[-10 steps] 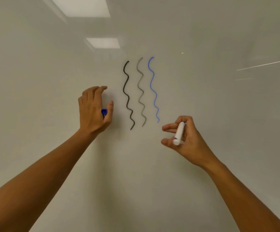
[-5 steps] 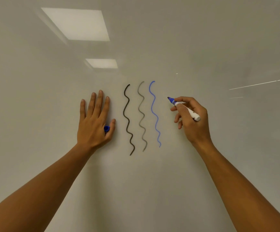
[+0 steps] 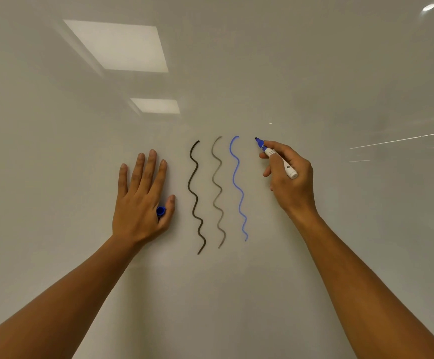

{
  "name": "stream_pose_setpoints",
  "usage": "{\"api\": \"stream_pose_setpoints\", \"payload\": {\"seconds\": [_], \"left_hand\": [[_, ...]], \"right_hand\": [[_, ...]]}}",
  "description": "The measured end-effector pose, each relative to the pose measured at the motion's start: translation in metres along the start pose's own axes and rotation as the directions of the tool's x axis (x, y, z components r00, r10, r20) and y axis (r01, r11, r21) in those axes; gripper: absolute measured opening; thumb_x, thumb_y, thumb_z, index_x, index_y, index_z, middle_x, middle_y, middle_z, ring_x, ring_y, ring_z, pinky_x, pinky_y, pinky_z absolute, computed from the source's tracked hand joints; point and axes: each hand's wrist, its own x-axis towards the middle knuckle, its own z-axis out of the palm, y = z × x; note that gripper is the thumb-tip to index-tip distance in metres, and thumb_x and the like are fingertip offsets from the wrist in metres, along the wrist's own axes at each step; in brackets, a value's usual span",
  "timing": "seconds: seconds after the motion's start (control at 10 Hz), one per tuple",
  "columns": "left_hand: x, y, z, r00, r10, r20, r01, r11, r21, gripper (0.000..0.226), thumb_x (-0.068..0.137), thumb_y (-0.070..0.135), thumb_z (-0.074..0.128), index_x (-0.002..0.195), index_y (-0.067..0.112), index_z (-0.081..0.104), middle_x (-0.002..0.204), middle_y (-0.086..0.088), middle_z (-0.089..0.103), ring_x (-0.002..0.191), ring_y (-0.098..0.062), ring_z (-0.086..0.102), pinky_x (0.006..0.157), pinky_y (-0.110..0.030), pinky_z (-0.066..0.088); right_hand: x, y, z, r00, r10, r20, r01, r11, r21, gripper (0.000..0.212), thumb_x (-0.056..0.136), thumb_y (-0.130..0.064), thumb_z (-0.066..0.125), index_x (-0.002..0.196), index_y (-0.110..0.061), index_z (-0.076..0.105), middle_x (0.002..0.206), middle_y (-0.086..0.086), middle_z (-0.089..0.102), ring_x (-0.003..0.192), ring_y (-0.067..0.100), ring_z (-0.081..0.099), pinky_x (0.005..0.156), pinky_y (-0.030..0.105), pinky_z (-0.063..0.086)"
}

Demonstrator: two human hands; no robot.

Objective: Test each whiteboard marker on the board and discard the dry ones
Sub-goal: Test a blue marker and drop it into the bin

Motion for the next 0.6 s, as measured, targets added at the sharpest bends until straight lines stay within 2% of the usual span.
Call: {"api": "stream_pose_setpoints", "payload": {"seconds": [0.2, 0.4, 0.6], "left_hand": [[0.001, 0.000, 0.000, 1.000, 0.002, -0.007, -0.002, 1.000, 0.001, 0.074, 0.095, 0.048, 0.027, 0.157, 0.009, 0.011, 0.165, -0.013, 0.002, 0.152, -0.029, 0.001, 0.120, -0.058, 0.009], [0.000, 0.001, 0.001, 1.000, -0.003, -0.007, 0.003, 1.000, 0.005, 0.074, 0.096, 0.048, 0.027, 0.157, 0.010, 0.010, 0.165, -0.013, 0.001, 0.152, -0.029, 0.000, 0.121, -0.058, 0.009], [0.000, 0.000, 0.002, 1.000, 0.000, -0.019, 0.000, 1.000, 0.001, 0.074, 0.096, 0.048, 0.027, 0.157, 0.010, 0.011, 0.165, -0.013, 0.002, 0.152, -0.029, 0.001, 0.121, -0.058, 0.009]], "right_hand": [[-0.017, 0.009, -0.009, 0.992, -0.078, 0.095, 0.084, 0.994, -0.063, 0.025, 0.097, -0.019, 0.055, 0.114, -0.013, 0.073, 0.098, -0.003, 0.075, 0.076, 0.001, 0.065, 0.065, 0.011, 0.046], [-0.032, 0.022, -0.027, 0.999, -0.019, 0.032, 0.020, 0.999, -0.028, 0.020, 0.099, -0.012, 0.057, 0.111, -0.013, 0.074, 0.094, -0.003, 0.076, 0.073, 0.005, 0.065, 0.062, 0.014, 0.047], [-0.070, 0.035, -0.029, 0.989, -0.048, 0.142, 0.059, 0.995, -0.081, 0.027, 0.089, -0.023, 0.057, 0.108, -0.015, 0.074, 0.096, -0.005, 0.075, 0.082, 0.006, 0.069, 0.071, 0.015, 0.051]]}}
